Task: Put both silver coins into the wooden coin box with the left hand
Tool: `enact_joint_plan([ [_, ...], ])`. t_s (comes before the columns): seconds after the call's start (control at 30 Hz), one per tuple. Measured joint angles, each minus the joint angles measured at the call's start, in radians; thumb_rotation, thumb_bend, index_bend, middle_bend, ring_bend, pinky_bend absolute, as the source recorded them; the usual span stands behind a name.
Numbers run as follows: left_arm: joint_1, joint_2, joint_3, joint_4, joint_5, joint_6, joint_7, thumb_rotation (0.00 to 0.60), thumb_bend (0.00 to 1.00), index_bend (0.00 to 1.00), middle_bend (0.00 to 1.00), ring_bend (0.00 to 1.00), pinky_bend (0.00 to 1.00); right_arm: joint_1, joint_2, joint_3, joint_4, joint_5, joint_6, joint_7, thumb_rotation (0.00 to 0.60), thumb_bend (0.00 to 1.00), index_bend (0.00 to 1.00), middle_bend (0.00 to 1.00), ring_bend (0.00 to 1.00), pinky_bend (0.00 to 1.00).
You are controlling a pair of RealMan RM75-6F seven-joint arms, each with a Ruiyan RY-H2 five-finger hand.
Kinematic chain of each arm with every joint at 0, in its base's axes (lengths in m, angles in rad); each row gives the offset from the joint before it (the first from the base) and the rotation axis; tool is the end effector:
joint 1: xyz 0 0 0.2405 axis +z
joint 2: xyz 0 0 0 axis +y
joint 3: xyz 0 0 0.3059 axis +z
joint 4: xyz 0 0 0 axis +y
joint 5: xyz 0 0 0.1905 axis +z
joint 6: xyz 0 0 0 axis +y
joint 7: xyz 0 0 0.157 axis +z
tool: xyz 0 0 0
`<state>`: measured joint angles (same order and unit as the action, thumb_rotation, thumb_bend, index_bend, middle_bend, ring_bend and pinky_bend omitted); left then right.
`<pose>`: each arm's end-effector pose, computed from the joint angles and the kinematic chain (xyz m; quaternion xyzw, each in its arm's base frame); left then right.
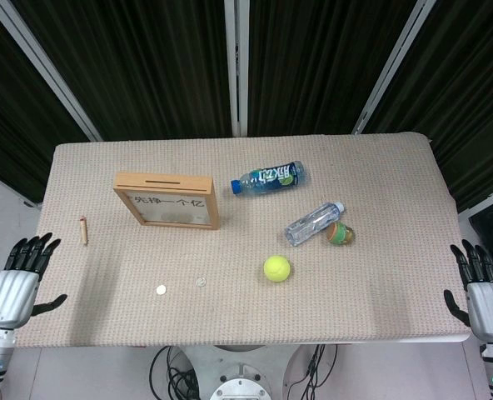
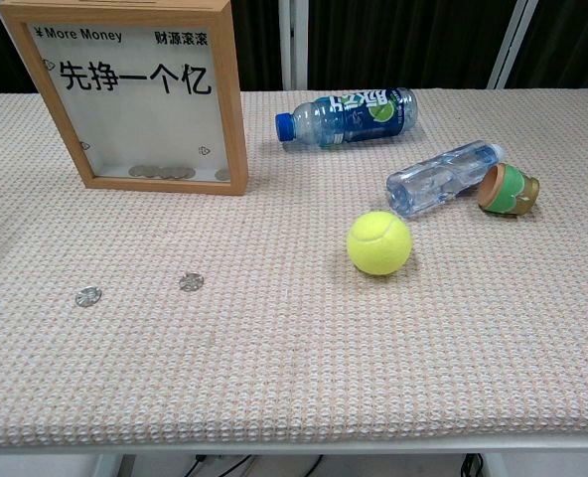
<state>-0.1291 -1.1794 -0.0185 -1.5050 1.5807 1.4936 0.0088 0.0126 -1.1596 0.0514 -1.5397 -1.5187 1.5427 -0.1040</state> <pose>-0.3460 0.2065 0.1774 -0.6391 -0.3462 -0.3920 0.5640 -0.3658 -0.1711 0.1977 0.5977 -0.3476 0.3468 0.6338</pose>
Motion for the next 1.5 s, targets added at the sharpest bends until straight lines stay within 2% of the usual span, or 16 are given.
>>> enact_joint_plan([
  [0.47, -0.012, -0.004, 0.009, -0.003, 0.055, 0.021, 0.005, 0.600, 0.00, 0.11, 0.03, 0.00, 0.03, -0.007, -0.011, 0.003, 0.039, 0.000, 0.015, 0.048, 0.600, 0.29, 0.00, 0.00, 0.00, 0.00],
  [0.6, -0.022, -0.004, 0.022, -0.011, 0.077, 0.006, -0.005, 0.600, 0.00, 0.16, 0.05, 0.00, 0.05, -0.009, -0.004, 0.011, 0.034, 0.007, 0.022, 0.054, 0.600, 0.29, 0.00, 0.00, 0.00, 0.00],
  [0.87, -0.051, -0.017, 0.053, -0.025, 0.108, -0.055, -0.027, 0.600, 0.00, 0.17, 0.07, 0.00, 0.07, -0.012, 0.016, -0.001, 0.004, -0.013, 0.023, 0.045, 0.600, 0.29, 0.00, 0.00, 0.00, 0.00],
  [1.23, -0.083, -0.099, 0.089, -0.045, 0.112, -0.153, 0.049, 0.600, 0.01, 0.17, 0.07, 0.00, 0.06, -0.010, 0.032, -0.028, -0.015, -0.039, -0.001, 0.059, 0.600, 0.29, 0.00, 0.00, 0.00, 0.00],
  [1.5, -0.109, -0.198, 0.074, -0.021, 0.102, -0.182, 0.086, 0.600, 0.08, 0.22, 0.11, 0.00, 0.07, -0.016, 0.036, -0.031, -0.006, -0.036, 0.002, 0.069, 0.600, 0.29, 0.00, 0.00, 0.00, 0.00],
])
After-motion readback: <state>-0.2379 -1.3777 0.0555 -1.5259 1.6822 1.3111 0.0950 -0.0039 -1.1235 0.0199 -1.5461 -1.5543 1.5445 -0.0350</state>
